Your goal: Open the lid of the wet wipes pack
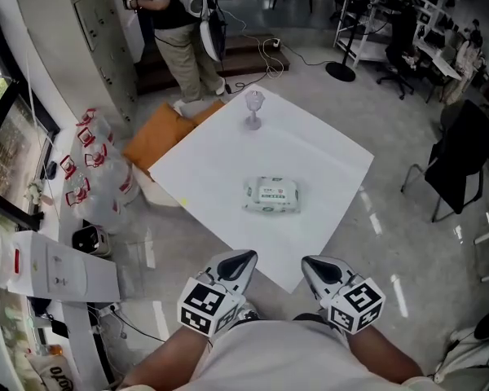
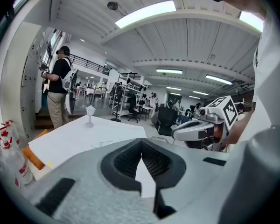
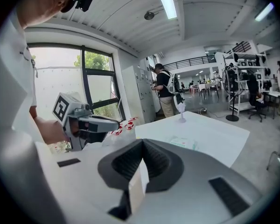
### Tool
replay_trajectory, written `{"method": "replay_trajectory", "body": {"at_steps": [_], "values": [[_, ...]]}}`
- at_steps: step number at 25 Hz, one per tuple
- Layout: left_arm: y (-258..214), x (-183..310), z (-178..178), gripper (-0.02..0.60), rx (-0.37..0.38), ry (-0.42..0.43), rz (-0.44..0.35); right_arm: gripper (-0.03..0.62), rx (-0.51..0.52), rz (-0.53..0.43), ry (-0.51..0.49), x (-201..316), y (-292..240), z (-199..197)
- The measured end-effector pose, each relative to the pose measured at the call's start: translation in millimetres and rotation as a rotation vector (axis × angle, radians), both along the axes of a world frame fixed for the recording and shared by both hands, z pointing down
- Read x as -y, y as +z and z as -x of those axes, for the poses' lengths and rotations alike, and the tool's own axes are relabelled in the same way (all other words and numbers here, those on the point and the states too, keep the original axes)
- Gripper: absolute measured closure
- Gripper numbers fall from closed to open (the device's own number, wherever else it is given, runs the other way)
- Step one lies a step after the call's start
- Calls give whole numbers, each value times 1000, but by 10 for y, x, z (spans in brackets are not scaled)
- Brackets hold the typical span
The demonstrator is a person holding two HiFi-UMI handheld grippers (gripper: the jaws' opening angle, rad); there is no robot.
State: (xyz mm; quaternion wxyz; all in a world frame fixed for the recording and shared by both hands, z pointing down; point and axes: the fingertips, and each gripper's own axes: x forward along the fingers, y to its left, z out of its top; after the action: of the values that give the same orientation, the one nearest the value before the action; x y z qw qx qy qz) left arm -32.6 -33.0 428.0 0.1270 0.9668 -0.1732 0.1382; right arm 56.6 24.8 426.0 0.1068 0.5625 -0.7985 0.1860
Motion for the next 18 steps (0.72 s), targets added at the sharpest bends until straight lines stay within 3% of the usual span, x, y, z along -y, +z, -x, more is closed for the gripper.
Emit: {"method": "replay_trajectory", "body": {"at_steps": [9,18], "values": [[57,239,99,574,9,-44,12,586,-44,-23,1,345,-92,-132],[128,386,154,574,17,-199,24,586,-84,-34,-110,686,-61,-292]]}}
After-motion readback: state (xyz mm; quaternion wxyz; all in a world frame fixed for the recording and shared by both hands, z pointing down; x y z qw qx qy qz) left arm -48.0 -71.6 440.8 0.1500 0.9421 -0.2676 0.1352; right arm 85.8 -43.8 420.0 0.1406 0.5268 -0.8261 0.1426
